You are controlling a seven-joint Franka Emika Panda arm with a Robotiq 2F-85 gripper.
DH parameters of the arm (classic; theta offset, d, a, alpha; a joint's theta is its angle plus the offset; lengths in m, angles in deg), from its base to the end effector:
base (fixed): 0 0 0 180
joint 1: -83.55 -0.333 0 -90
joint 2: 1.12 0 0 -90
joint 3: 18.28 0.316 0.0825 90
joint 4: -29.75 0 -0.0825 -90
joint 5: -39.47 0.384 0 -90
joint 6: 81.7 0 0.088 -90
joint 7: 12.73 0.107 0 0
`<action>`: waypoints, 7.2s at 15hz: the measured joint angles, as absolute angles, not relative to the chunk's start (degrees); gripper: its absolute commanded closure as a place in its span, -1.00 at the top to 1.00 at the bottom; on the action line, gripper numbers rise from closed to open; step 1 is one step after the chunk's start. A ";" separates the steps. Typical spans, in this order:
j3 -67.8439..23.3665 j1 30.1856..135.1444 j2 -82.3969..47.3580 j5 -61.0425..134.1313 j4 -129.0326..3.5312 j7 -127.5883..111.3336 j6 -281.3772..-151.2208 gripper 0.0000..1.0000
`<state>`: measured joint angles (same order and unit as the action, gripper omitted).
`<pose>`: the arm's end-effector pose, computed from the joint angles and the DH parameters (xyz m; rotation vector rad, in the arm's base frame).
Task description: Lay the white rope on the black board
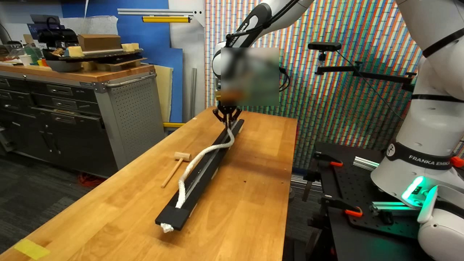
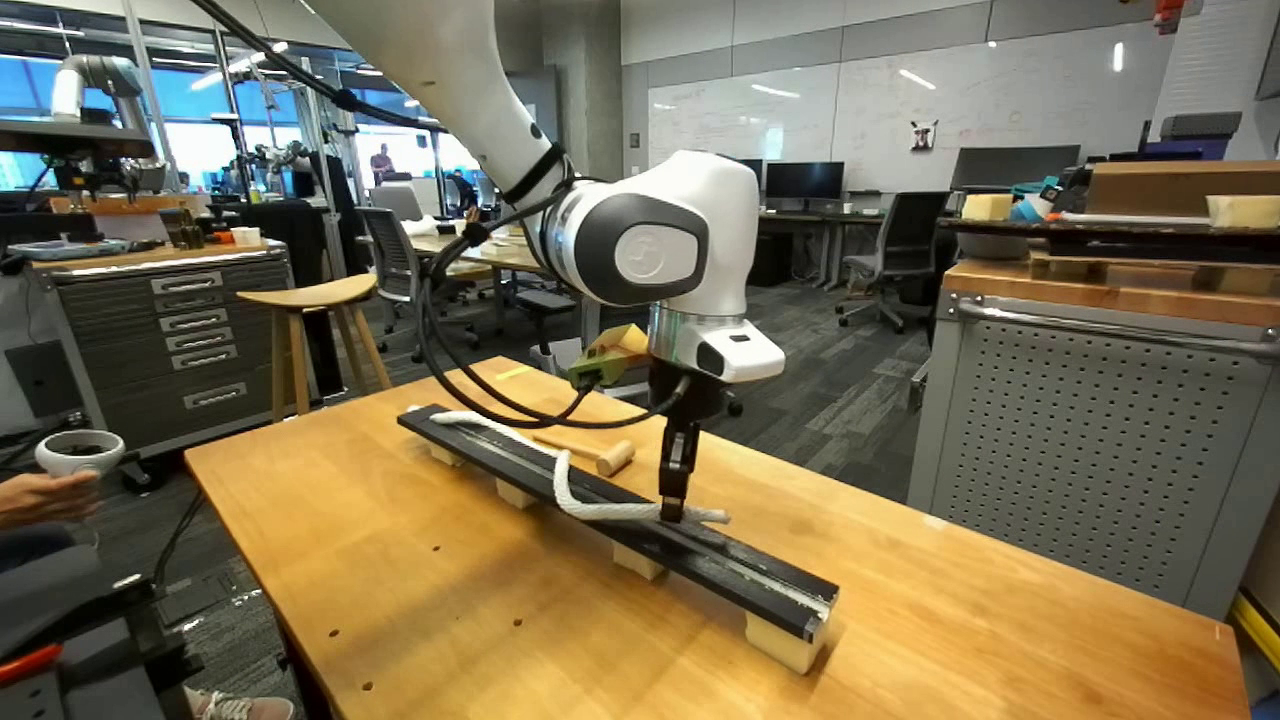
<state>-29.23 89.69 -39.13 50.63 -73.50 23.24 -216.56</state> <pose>0.6160 -0.1795 0.1738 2.7231 -1.5526 -0.1485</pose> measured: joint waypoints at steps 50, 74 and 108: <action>-32.17 96.12 -39.72 57.84 -75.20 39.49 -223.71 -0.95; -32.10 95.04 -41.44 56.44 -74.44 38.81 -227.22 -0.07; -21.86 78.17 -15.61 42.87 -88.65 14.41 -222.71 1.00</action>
